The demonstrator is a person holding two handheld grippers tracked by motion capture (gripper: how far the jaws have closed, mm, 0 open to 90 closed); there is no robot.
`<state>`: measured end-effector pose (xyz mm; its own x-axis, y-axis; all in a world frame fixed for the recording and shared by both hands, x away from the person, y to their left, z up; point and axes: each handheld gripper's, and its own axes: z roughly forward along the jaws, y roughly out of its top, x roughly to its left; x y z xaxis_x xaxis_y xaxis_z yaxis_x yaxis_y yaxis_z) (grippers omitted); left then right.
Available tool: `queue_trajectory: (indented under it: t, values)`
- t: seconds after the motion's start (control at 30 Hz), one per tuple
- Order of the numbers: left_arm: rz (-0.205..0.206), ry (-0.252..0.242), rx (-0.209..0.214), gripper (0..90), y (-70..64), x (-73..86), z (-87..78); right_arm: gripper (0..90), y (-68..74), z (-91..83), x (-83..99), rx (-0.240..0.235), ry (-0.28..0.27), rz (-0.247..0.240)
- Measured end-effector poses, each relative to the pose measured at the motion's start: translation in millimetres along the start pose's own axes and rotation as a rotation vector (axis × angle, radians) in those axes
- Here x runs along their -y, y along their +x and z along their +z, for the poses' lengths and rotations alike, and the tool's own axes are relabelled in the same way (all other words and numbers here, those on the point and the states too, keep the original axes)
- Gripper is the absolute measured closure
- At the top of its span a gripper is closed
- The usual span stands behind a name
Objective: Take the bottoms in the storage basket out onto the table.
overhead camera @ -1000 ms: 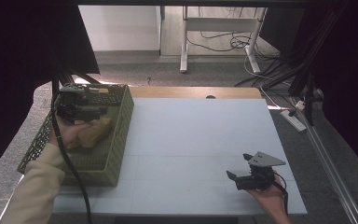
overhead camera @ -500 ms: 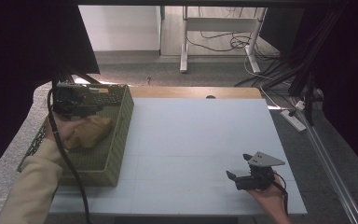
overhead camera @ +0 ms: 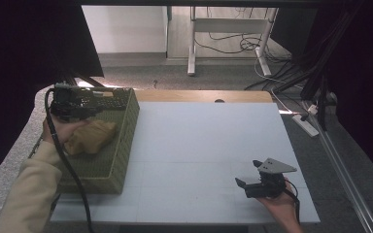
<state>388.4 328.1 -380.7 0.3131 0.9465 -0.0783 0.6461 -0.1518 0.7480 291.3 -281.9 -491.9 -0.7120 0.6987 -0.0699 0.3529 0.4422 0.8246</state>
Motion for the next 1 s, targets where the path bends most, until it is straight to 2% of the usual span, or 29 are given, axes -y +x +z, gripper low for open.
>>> queue_trajectory:
  t: [0.17, 0.27, 0.37, 0.7, 1.0]
  values:
    - [-0.019, 0.016, -0.018, 10.2, 10.4, 3.6, 2.8, 6.7, -0.5, 1.6, 0.4, 0.001, 0.014, -0.004]
    - [-0.042, 0.046, -0.03, 10.1, 18.5, 7.6, 10.9, 6.7, -0.4, 1.6, 0.6, 0.003, 0.012, -0.002]
    - [-0.063, 0.05, -0.03, 10.1, 22.9, 10.9, 15.6, 6.7, -0.9, 2.0, 0.9, 0.003, 0.013, -0.002]
    - [-0.079, 0.068, -0.014, 10.2, 24.9, 23.5, 28.2, 6.7, -1.1, 1.8, 1.2, 0.002, 0.013, 0.003]
    - [-0.088, 0.097, -0.004, 10.3, 25.7, 33.5, 31.0, 6.7, -1.1, 1.8, 1.1, 0.002, 0.013, 0.001]
